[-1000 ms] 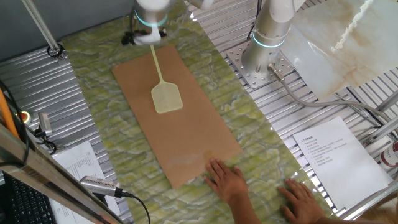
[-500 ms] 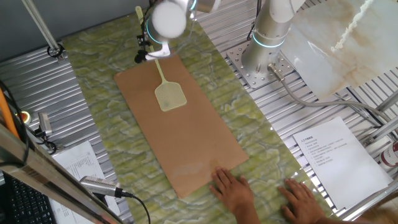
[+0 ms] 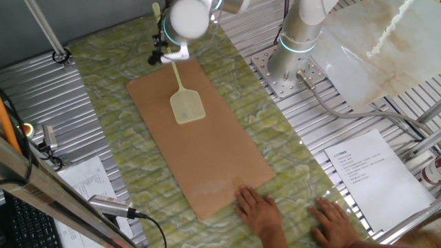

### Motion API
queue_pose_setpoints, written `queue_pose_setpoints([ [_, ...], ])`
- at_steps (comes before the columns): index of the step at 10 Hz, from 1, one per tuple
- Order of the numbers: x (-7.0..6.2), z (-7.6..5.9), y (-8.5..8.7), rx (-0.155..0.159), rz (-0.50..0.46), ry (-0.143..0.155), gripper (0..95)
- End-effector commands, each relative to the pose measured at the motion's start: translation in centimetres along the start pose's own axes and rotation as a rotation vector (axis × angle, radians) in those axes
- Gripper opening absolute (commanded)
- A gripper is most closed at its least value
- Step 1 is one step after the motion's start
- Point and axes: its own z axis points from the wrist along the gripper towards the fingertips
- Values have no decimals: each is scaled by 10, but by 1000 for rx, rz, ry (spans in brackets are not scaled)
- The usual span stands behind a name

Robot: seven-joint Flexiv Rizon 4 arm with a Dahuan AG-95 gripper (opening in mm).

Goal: Swat with a flyswatter

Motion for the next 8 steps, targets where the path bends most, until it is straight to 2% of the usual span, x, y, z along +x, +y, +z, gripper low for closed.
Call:
queue_pose_setpoints([
  [1, 0, -5, -1, -98, 37, -186, 0],
  [3, 1, -6, -1, -118, 52, -272, 0],
  [6, 1, -7, -1, -126, 57, -292, 0],
  [8, -3, -10, 0, -129, 65, -285, 0],
])
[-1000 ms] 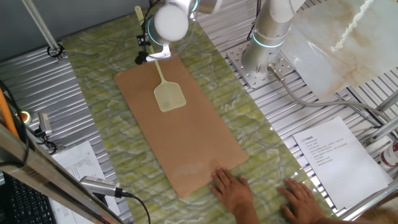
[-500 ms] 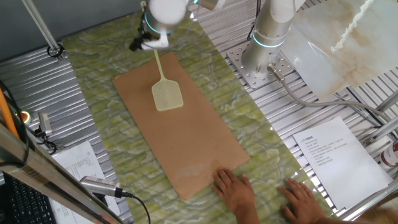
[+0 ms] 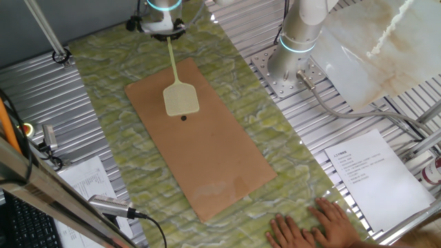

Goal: Swat with a flyswatter

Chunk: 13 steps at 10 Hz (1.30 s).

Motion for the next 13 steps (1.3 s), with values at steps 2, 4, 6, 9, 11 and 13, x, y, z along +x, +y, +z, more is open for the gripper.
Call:
queue_pose_setpoints([
  [2, -9, 0, 2, -5, 27, 3, 0],
  [4, -13, 0, 4, -6, 38, 4, 0],
  [6, -20, 0, 6, -3, 60, 2, 0],
  [9, -21, -5, 8, -4, 83, -11, 0],
  [11, -21, -10, 10, -9, 100, -27, 0],
  [13, -22, -16, 13, -18, 111, -48, 0],
])
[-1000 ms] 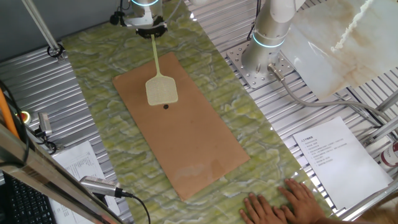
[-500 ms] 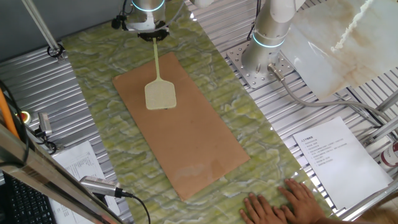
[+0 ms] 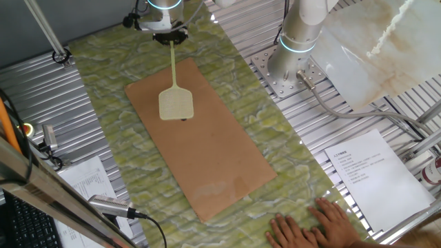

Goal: Swat with a flyswatter

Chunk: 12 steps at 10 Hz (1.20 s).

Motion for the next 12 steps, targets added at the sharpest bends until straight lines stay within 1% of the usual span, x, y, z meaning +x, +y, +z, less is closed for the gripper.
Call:
queue_pose_setpoints([
  [1, -2, -4, 3, -8, 27, -10, 0],
  [3, -4, -5, 4, -8, 38, -11, 0],
  [5, -6, -2, 4, -4, 18, -8, 0],
  [6, -6, 1, 2, 0, -7, -12, 0],
  [8, -6, 4, 1, 15, -48, -16, 0],
  [10, -6, 5, 0, 23, -58, -19, 0],
  [12, -6, 5, 1, 34, -74, -14, 0],
])
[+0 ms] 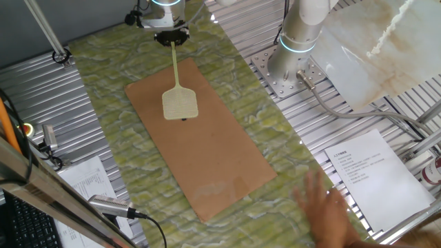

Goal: Swat with a flyswatter

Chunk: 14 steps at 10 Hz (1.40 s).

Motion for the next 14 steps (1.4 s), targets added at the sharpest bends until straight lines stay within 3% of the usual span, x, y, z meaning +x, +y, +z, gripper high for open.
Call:
queue_pose_setpoints([
  [1, -1, 0, 0, 5, -9, -1, 0],
  [2, -1, 0, 0, 11, -24, -3, 0],
  [4, -1, -1, 0, 27, -37, -12, 380],
  [8, -1, -1, 0, 35, -19, -13, 380],
  [9, 0, -1, -1, 32, 17, -16, 190],
  [10, 0, -5, 1, 25, 120, -20, 190],
  [11, 0, -10, 3, 28, 197, -21, 0],
  [13, -1, -16, 7, 28, 280, -38, 0],
  [14, -1, -19, 8, 14, 355, -75, 0],
])
